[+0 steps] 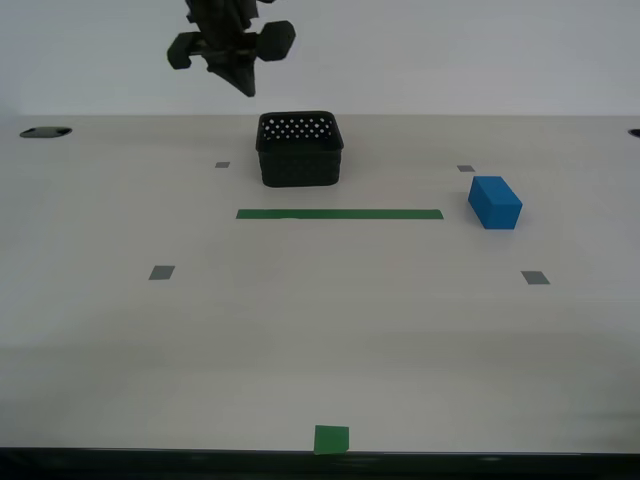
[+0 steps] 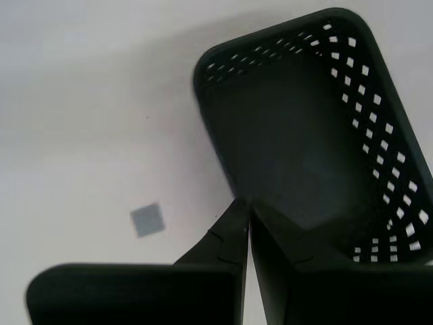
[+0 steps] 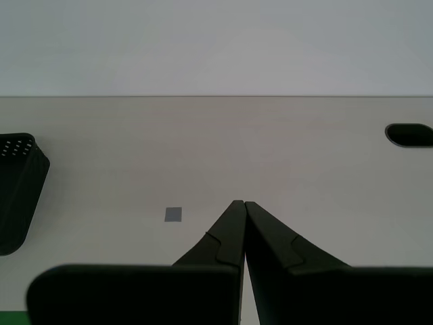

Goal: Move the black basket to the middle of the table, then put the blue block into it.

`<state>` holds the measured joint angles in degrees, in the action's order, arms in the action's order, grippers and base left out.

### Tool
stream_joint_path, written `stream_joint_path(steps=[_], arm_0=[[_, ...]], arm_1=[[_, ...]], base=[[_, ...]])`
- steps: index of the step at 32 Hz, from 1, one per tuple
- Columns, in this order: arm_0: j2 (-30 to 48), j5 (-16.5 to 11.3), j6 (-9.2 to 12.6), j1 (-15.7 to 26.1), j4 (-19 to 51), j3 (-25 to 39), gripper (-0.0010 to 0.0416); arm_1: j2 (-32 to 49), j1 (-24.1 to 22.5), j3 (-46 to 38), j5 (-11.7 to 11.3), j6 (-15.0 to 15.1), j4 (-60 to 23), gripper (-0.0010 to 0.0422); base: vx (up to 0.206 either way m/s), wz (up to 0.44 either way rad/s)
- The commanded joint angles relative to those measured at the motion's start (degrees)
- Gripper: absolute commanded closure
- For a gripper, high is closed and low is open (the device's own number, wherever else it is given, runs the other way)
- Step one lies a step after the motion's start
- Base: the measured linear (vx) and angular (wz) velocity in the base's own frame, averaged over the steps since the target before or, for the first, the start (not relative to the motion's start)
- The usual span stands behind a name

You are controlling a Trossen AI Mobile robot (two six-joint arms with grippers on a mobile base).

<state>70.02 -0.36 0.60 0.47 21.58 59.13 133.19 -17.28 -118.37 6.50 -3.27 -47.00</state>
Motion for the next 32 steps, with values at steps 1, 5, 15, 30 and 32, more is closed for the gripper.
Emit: stream_joint_path(steps=[1,5,15,30,32], arm_0=[[0.0,0.0,0.0,0.0,-0.1,0.0,0.0405],[0.0,0.0,0.0,0.0,-0.1,0.0,0.0405],[0.0,0.0,0.0,0.0,-0.1,0.0,0.0406],[0.0,0.0,0.0,0.0,0.0,0.0,0.0406],[0.0,0.0,0.0,0.0,0.0,0.0,0.0405]], arm_1=[[3.6,-1.8,-3.4,0.0,0.0,-1.4,0.0396],[6.3,-3.1,-4.3,-0.1,-0.4,-2.2,0.0333],[6.6,-3.1,-4.2,-8.5,-1.7,-3.6,0.0160],[7.2,-3.5,3.7,-7.5,-6.3,4.6,0.0196],[7.2,-3.5,4.2,-7.3,-6.4,4.9,0.0198]], base=[[0.000,0.000],[0.000,0.000],[0.000,0.000],[0.000,0.000],[0.000,0.000]])
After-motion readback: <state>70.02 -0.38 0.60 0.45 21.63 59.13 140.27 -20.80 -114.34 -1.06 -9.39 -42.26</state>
